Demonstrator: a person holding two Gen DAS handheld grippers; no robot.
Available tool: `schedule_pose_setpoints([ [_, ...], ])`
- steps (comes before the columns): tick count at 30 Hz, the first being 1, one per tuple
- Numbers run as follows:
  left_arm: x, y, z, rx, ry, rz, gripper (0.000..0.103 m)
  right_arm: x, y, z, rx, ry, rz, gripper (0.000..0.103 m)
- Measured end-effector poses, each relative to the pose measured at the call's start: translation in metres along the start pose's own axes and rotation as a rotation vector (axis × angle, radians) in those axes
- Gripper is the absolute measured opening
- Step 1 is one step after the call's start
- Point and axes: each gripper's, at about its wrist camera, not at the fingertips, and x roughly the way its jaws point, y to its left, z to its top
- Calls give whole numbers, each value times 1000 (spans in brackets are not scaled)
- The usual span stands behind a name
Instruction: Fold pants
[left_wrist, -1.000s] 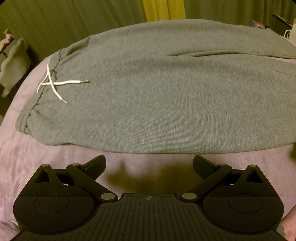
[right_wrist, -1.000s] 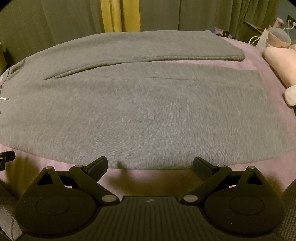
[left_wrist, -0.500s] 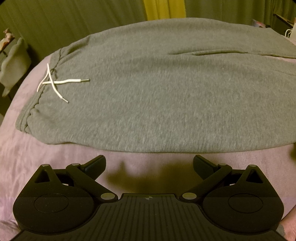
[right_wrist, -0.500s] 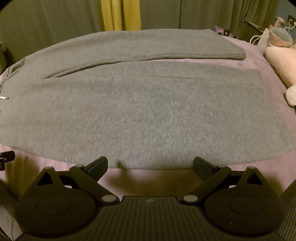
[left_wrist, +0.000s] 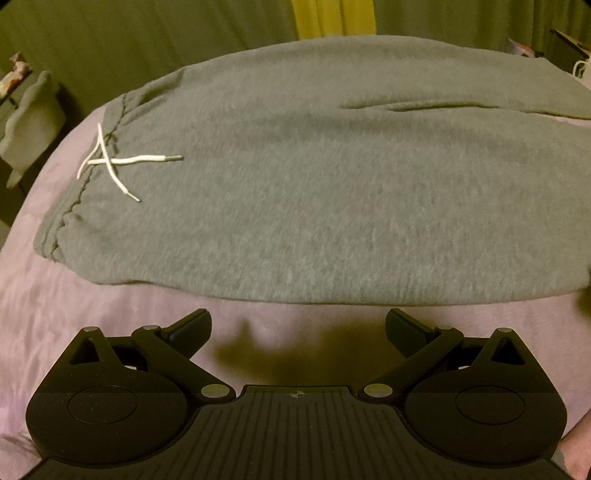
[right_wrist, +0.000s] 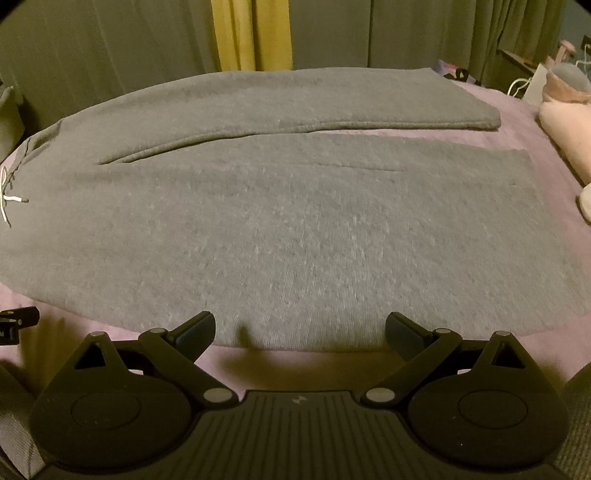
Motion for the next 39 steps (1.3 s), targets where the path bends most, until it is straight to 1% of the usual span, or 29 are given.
schedule_pose_setpoints([
  [2, -2, 4, 3, -25, 6, 7, 103, 3, -7, 3, 42, 22, 33, 99],
  [4, -1, 8, 9, -74, 18, 17, 103, 8, -16, 6, 89, 41, 66, 99],
  [6, 2, 12, 20, -127, 16, 30, 103, 17, -25, 12, 124, 54, 78, 99],
  [8, 5, 12, 34, -159, -19, 80, 103, 25, -33, 21, 151, 37, 75, 99],
  [9, 8, 10, 43, -165, -43, 114, 103, 28, -35, 26, 160, 26, 62, 99],
  [11, 17, 9, 62, -193, -69, 167, 103, 35, -35, 39, 169, -26, 20, 99],
  [12, 23, 12, 71, -221, -74, 161, 103, 38, -33, 47, 165, -59, 3, 99],
  [13, 30, 15, 79, -259, -79, 140, 103, 42, -30, 58, 155, -84, -20, 99],
  [14, 39, 20, 86, -309, -88, 113, 103, 49, -26, 70, 141, -90, -37, 99],
  [16, 58, 28, 92, -400, -122, 94, 103, 67, -17, 98, 110, -48, -36, 99],
  [17, 66, 33, 91, -447, -145, 107, 103, 75, -13, 111, 101, -41, -27, 99],
  [19, 81, 43, 85, -508, -170, 151, 103, 89, -8, 145, 106, -70, -3, 99],
  [22, 93, 56, 84, -539, -207, 204, 103, 112, -9, 203, 187, -122, -22, 98],
  [23, 95, 62, 84, -564, -217, 229, 103, 120, -10, 223, 210, -134, -19, 98],
  [25, 98, 70, 82, -603, -245, 265, 103, 141, -13, 258, 248, -145, -48, 94],
  [27, 102, 71, 81, -609, -281, 308, 103, 165, -15, 294, 290, -141, -90, 76],
  [28, 105, 71, 82, -599, -281, 323, 103, 177, -18, 310, 315, -141, -99, 73],
  [30, 112, 69, 83, -582, -274, 327, 103, 199, -23, 333, 367, -128, -114, 73],
  [33, 115, 65, 82, -553, -310, 346, 103, 225, -33, 356, 439, -128, -133, 73],
  [35, 114, 63, 81, -555, -318, 350, 103, 239, -41, 362, 470, -113, -157, 73],
  [39, 118, 65, 80, -569, -315, 334, 103, 268, -49, 376, 479, -70, -210, 73],
])
